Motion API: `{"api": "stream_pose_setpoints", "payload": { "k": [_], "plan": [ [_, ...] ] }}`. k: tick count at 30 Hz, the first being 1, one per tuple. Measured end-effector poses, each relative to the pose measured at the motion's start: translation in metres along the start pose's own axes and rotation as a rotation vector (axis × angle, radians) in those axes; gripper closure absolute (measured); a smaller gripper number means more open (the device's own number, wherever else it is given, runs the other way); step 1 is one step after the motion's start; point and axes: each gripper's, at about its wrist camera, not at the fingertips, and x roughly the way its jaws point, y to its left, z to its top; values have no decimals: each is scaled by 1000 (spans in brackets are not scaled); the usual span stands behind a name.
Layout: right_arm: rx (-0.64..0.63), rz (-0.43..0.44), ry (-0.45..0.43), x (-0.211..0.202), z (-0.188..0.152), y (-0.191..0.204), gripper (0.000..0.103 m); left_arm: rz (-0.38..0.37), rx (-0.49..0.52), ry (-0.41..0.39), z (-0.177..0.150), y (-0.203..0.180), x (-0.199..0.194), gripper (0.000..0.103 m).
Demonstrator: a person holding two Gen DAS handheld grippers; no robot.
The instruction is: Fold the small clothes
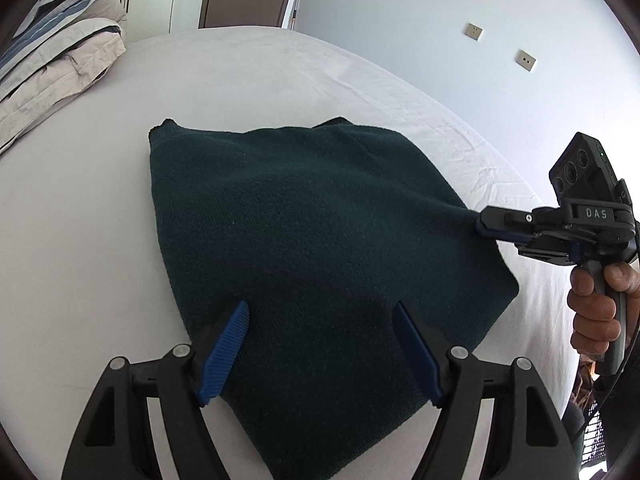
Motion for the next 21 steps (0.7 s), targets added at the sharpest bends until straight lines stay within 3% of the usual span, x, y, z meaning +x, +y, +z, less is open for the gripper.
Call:
{"api": "stream_pose_setpoints", "payload": {
  "k": [6,9,10,13,16,21],
  "plan": [
    [-52,14,35,38,46,28,91,19,-41,-94,27,9,-14,29],
    [-5,-80,68,71,60,7,91,23,-59,-40,40,15,8,29],
    [17,-67,64,77,61,-4,92,24,-64,0,40,18,20,30],
    [79,-4,18,72,66,-19,95,38,-31,-13,36,18,29,30],
    [32,-60,1,61,71,-12,91,32,-24,-19,35,19,28,29],
    [-61,-64,0,64,89,24,91,32,-39,-24,36,21,30,29]
  ]
}}
